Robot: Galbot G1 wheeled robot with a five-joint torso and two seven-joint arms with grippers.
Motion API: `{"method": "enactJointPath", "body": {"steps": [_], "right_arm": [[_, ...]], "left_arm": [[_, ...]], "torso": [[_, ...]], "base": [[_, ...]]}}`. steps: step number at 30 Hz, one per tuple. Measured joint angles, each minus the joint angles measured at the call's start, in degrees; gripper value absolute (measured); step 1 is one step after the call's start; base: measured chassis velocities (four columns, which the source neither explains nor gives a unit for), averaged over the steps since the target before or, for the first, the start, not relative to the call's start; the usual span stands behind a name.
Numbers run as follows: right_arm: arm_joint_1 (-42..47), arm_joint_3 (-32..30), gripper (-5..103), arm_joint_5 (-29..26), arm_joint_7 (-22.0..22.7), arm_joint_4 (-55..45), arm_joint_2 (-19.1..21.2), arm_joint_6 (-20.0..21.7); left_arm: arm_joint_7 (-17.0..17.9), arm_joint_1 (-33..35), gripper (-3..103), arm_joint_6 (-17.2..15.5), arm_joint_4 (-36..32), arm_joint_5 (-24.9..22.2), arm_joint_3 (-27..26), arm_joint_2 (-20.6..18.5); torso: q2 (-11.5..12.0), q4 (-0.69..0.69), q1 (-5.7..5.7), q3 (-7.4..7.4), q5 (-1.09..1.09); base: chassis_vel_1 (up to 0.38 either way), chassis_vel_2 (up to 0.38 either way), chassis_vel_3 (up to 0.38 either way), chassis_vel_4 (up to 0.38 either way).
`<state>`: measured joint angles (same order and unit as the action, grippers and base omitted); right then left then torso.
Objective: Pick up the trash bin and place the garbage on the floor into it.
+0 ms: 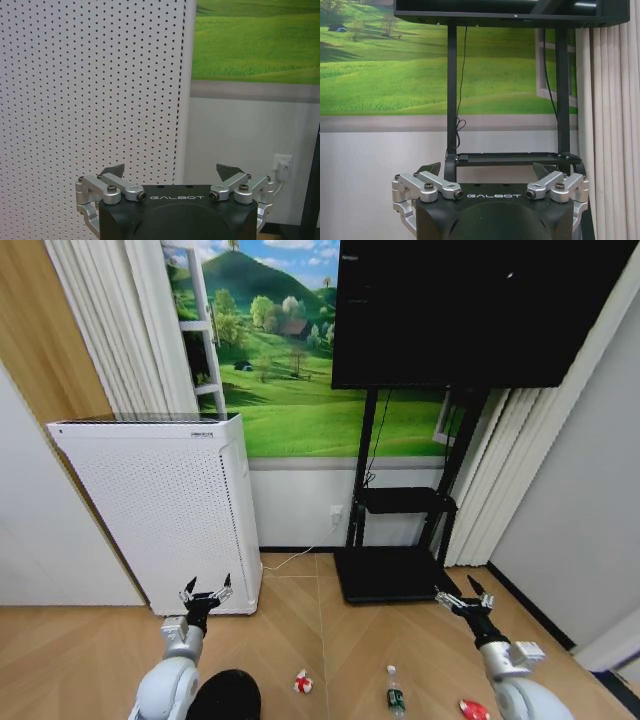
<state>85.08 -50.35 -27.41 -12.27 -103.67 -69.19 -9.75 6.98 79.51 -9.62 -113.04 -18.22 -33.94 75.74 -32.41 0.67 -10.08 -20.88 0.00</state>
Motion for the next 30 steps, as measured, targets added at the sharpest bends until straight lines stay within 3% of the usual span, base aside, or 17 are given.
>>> {"method": "enactJointPath", "body": {"steps": [16, 30], "right_arm": [[0.0, 0.1, 100, 0.0, 0.0, 0.2, 0.1, 0.0], [-0.1, 0.3, 100, 0.1, 0.0, 0.5, 0.4, 0.0]], "left_arm": [[-0.2, 0.0, 100, 0.3, 1.9, 0.1, 0.0, 0.0], [-2.6, -0.1, 100, 2.9, 5.6, 0.3, 0.5, 0.1]], "torso": [[3.6, 0.00, 1.33, 2.32, 0.00], [7.1, 0.00, 2.57, 4.48, 0.00]], "base": [[0.000, 0.000, 0.000, 0.000], [0.000, 0.000, 0.000, 0.000]]}}
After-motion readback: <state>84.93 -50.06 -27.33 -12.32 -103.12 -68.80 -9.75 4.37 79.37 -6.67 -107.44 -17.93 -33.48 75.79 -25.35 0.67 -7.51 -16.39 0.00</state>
